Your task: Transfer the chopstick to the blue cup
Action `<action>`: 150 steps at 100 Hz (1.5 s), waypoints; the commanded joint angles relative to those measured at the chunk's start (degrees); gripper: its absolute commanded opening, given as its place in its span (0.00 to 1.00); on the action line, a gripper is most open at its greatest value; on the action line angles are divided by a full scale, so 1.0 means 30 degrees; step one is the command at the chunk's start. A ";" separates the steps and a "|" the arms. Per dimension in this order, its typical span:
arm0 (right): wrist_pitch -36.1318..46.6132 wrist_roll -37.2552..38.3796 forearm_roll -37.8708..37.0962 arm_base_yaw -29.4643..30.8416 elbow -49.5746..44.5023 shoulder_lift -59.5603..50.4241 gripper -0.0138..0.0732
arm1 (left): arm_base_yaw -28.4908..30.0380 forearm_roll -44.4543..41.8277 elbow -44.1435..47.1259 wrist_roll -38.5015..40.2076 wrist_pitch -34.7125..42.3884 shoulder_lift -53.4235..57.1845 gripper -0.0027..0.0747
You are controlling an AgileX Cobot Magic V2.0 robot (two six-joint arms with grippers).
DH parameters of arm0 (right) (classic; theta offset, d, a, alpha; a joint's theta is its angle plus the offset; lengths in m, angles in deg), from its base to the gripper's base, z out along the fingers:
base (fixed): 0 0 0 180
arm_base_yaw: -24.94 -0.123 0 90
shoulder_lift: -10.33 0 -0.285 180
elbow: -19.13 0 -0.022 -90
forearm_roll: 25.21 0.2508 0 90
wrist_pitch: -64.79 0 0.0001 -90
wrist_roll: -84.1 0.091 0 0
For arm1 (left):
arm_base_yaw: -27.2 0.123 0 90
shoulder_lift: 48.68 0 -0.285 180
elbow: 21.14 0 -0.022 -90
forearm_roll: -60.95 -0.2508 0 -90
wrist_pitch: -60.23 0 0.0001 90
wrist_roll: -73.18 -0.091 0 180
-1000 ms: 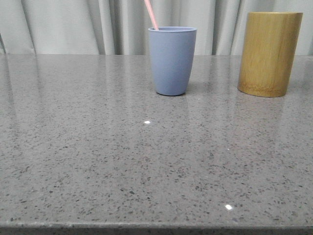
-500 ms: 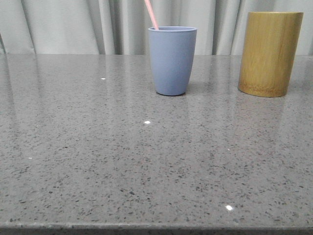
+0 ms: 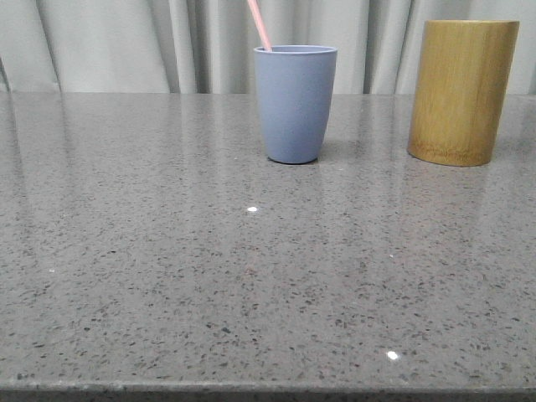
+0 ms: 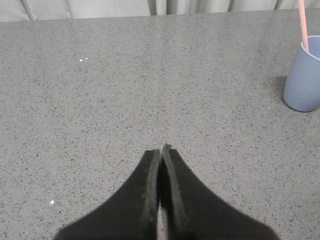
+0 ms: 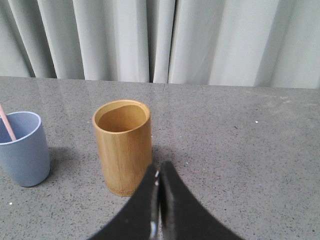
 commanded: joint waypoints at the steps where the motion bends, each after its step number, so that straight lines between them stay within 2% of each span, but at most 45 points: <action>1: 0.1578 -0.0128 -0.0161 0.0121 0.0431 0.0031 0.09 | 0.0052 -0.0050 -0.0292 0.0176 0.1609 -0.0059 0.01; 15: 0.1598 -0.0128 -0.0161 0.0121 0.0431 0.0031 0.09 | 0.0052 -0.0050 0.0462 0.0176 0.1648 0.0508 0.01; 25: 0.1578 -0.0128 -0.0161 0.0121 0.0431 0.0031 0.09 | 0.0186 -0.0091 0.1217 0.0176 0.2705 0.1101 0.01; 44: 0.1578 -0.0128 -0.0161 0.0121 0.0431 0.0031 0.09 | 0.1502 -0.0233 0.4171 0.0055 0.8298 0.3024 0.01; 59: 0.1578 -0.0128 -0.0161 0.0121 0.0431 0.0031 0.09 | 0.2787 -0.0380 0.7186 0.0055 1.0655 0.5206 0.01; 84: 0.1578 -0.0128 -0.0161 0.0121 0.0431 0.0031 0.09 | 0.4560 -0.0380 1.1369 0.0024 1.1138 0.8711 0.01; 108: 0.1578 -0.0128 -0.0161 0.0121 0.0431 0.0031 0.09 | 0.4674 -0.0380 1.4559 0.0024 1.2697 1.1218 0.01; 117: 0.1578 -0.0128 -0.0161 0.0121 0.0431 0.0031 0.09 | 0.4674 -0.0380 1.4519 0.0024 1.1836 1.1316 0.01; 150: 0.1596 -0.0128 -0.0161 0.0121 0.0431 0.0054 0.09 | 0.4674 -0.0380 1.4575 0.0024 1.1879 1.1316 0.01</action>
